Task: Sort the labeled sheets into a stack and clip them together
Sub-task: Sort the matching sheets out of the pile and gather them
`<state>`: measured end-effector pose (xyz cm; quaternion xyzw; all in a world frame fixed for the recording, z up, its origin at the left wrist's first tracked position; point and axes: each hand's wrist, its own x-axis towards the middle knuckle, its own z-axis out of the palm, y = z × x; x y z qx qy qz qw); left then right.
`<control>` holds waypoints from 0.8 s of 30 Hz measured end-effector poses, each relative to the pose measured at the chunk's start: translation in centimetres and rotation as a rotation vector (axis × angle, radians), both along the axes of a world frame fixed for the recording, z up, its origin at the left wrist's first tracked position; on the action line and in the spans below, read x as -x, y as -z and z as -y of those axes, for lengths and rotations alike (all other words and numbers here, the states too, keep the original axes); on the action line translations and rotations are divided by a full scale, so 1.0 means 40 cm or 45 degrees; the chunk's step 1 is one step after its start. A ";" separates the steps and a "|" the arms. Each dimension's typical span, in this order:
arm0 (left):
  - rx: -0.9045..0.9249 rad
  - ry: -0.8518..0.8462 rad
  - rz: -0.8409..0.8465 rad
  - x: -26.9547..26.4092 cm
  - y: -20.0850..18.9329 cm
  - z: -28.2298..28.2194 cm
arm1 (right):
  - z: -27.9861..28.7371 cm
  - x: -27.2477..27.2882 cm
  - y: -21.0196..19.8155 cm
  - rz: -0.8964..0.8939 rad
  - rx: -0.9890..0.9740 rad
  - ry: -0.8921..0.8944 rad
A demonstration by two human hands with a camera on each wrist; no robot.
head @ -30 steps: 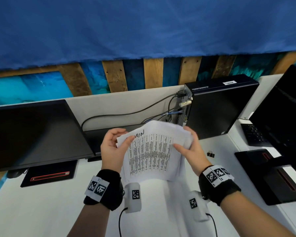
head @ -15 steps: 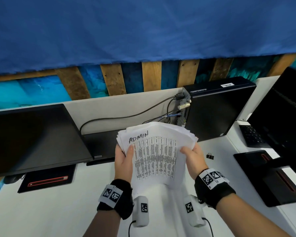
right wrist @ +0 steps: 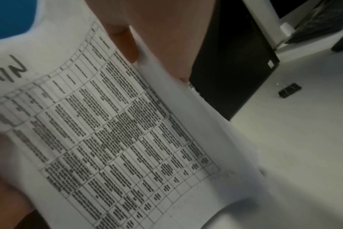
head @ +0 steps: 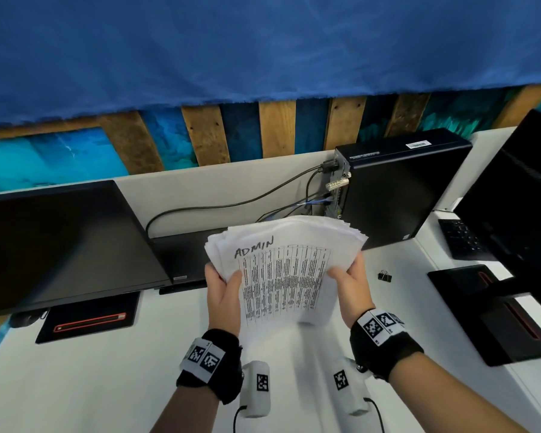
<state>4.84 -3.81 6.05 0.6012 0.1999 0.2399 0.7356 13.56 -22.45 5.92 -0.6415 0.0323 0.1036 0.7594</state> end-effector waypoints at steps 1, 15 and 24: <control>0.014 0.010 0.006 0.007 0.006 -0.005 | 0.004 -0.003 -0.002 0.021 0.014 -0.029; -0.454 -0.096 0.155 -0.028 -0.074 0.010 | 0.004 -0.010 -0.049 0.208 0.092 -0.192; -0.856 -0.196 0.202 -0.013 -0.057 -0.003 | 0.011 -0.012 0.000 0.061 0.113 -0.177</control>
